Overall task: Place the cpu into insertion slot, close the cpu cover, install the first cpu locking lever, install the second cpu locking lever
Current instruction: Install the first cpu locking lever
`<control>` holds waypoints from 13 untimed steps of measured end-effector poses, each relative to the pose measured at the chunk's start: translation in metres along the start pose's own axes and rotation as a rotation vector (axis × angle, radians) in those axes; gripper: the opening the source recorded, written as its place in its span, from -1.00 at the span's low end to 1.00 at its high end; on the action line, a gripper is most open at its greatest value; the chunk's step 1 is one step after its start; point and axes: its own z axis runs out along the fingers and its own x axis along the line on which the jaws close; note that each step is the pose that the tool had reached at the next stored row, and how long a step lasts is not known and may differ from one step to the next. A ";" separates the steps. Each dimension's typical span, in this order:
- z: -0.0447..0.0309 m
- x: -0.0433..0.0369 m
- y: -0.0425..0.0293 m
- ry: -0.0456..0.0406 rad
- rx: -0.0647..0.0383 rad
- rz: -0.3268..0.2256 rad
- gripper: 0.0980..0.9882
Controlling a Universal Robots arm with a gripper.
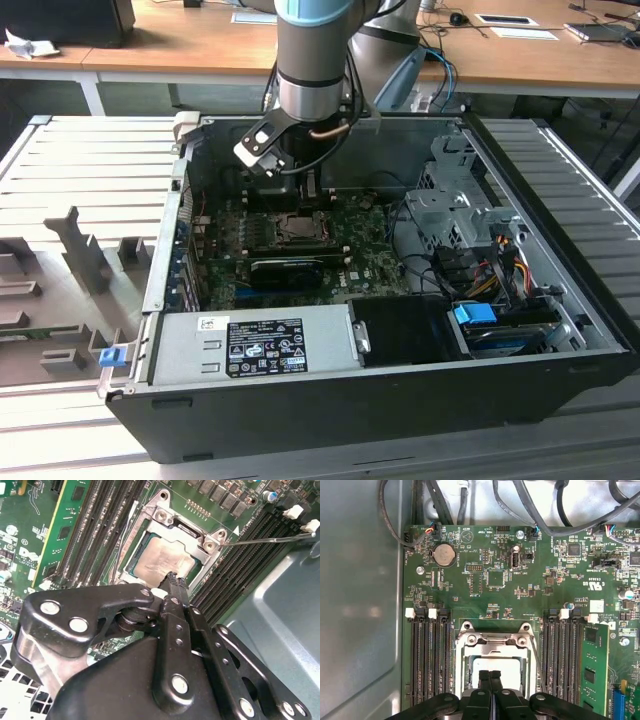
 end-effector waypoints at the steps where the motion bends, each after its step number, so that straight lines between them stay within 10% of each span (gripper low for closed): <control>1: -0.0009 0.0000 0.0000 -0.0003 0.000 0.000 -0.98; 13: -0.0153 0.0004 0.0003 -0.0032 0.000 0.000 -0.98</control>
